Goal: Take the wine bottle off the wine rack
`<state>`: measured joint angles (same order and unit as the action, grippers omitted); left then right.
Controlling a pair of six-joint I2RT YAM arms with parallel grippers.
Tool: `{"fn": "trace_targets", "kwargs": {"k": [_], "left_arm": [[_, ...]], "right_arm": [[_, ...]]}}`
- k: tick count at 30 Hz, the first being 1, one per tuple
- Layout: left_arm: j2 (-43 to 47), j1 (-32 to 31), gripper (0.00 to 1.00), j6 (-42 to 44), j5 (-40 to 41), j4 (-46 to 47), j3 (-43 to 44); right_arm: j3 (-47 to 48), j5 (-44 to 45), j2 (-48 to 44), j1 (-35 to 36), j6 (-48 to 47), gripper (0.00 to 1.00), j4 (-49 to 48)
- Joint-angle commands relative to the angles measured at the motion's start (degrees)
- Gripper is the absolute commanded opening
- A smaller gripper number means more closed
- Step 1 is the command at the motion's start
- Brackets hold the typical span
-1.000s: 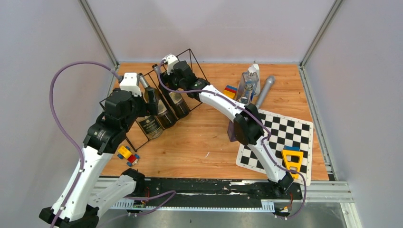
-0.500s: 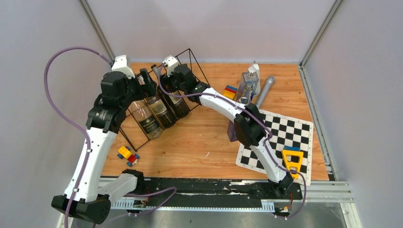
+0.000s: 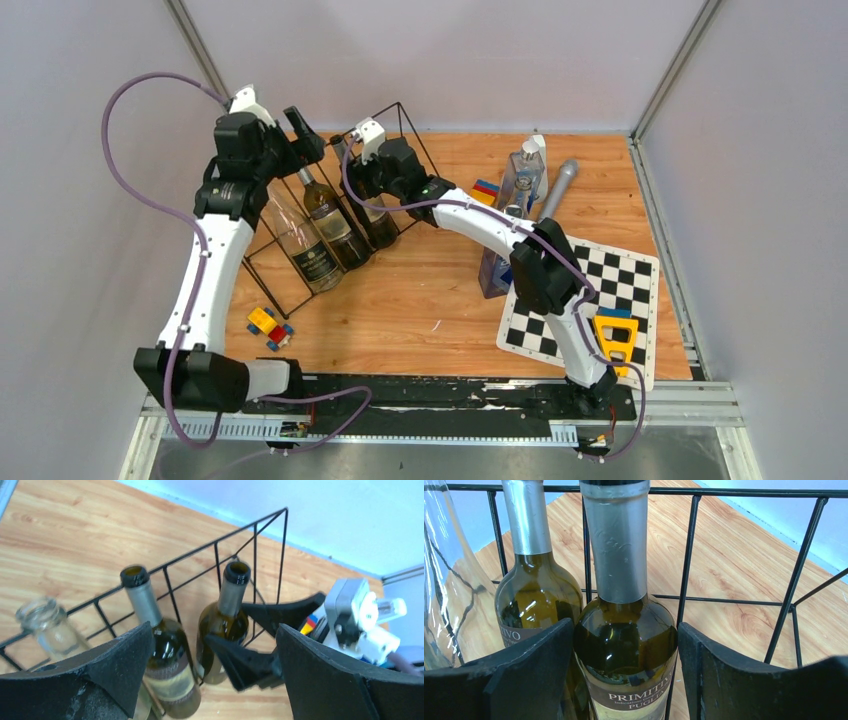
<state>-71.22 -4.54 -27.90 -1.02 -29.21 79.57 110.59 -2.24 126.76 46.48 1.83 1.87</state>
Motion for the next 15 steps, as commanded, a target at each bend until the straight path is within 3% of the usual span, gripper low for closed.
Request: {"fn": "trace_targets", "kwargs": {"k": [1,4,10,15], "left_arm": [[-3.65,2.31,1.00,-3.07,-9.22,9.78,3.92],[-8.11,2.38,1.00,-1.39,-15.24,12.58,5.28],[-12.51,2.34,1.00,0.65,-19.44,15.30,5.29],[-14.92,2.34,0.95,1.69,-18.01,15.66,4.03]], "right_arm": [[-0.96,-0.80,-4.30,0.39,-1.07,0.44,-4.12],[-1.54,-0.94,-4.58,0.37,-1.05,0.44,-4.07],[-2.18,-1.66,-4.78,0.37,-0.85,0.44,-4.07],[-2.19,-2.18,-4.85,0.37,-0.19,0.43,-3.89]]}}
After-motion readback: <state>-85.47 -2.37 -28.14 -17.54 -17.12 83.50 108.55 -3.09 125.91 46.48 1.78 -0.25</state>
